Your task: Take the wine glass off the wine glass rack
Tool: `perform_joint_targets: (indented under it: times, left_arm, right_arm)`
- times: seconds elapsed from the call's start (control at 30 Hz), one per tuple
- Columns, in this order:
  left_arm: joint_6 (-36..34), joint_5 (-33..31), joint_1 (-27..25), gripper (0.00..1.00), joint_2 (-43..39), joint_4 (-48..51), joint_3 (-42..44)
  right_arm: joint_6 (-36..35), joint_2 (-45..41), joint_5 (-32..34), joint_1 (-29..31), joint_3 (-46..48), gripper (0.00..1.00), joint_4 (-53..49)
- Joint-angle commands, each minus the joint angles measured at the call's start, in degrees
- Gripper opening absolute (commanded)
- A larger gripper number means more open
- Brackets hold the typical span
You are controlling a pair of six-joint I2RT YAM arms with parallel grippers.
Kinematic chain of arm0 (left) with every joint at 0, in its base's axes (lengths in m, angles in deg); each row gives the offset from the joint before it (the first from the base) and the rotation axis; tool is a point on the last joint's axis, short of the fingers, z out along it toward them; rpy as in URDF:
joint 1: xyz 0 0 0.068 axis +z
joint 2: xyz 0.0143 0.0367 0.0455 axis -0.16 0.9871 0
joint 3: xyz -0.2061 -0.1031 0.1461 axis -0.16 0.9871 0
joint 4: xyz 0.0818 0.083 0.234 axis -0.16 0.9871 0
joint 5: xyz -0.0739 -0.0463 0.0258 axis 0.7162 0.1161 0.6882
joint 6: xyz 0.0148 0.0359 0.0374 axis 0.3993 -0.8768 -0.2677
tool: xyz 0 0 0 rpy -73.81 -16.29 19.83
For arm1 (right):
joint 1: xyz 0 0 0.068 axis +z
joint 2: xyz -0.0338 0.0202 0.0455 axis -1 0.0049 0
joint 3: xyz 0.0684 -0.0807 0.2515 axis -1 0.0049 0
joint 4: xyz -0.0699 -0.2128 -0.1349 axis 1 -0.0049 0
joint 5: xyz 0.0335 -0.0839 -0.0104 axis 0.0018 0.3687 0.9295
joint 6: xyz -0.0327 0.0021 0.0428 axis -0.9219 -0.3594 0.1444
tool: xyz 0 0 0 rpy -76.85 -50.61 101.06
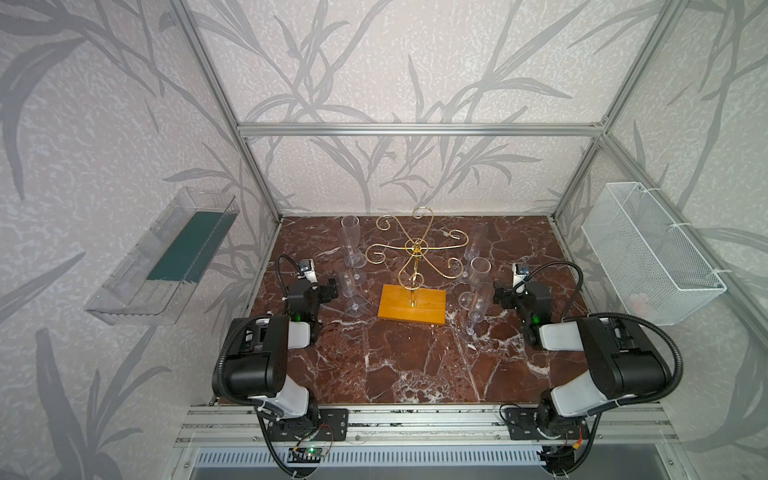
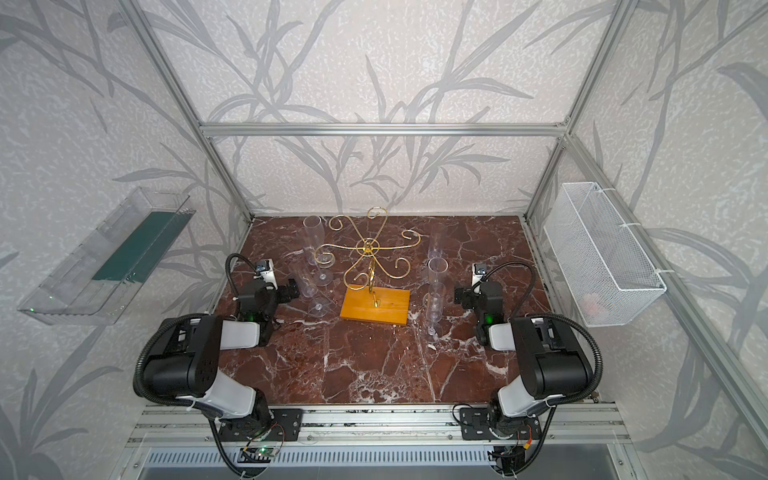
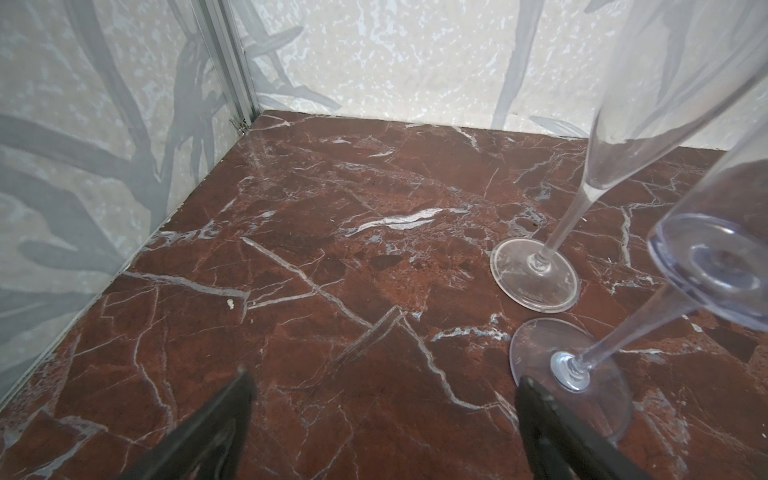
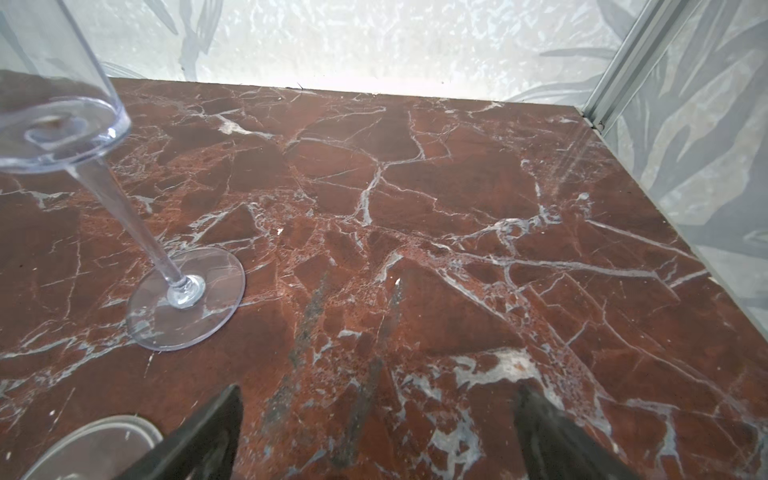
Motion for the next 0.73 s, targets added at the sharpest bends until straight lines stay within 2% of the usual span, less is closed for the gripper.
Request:
perform_joint_targets:
  times: [0.0, 0.7]
  left_arm:
    - [-0.4, -0.8, -0.2, 0.99, 0.2, -2.1, 0.5]
    - [-0.5, -0.8, -0.2, 0.99, 0.2, -2.2, 0.6]
  right_arm:
    - [-0.6, -0.9, 1.1, 0.1, -1.1, 0.99, 0.7]
    - [-1.1, -0.9, 1.5, 0.6, -1.7, 0.99, -0.5]
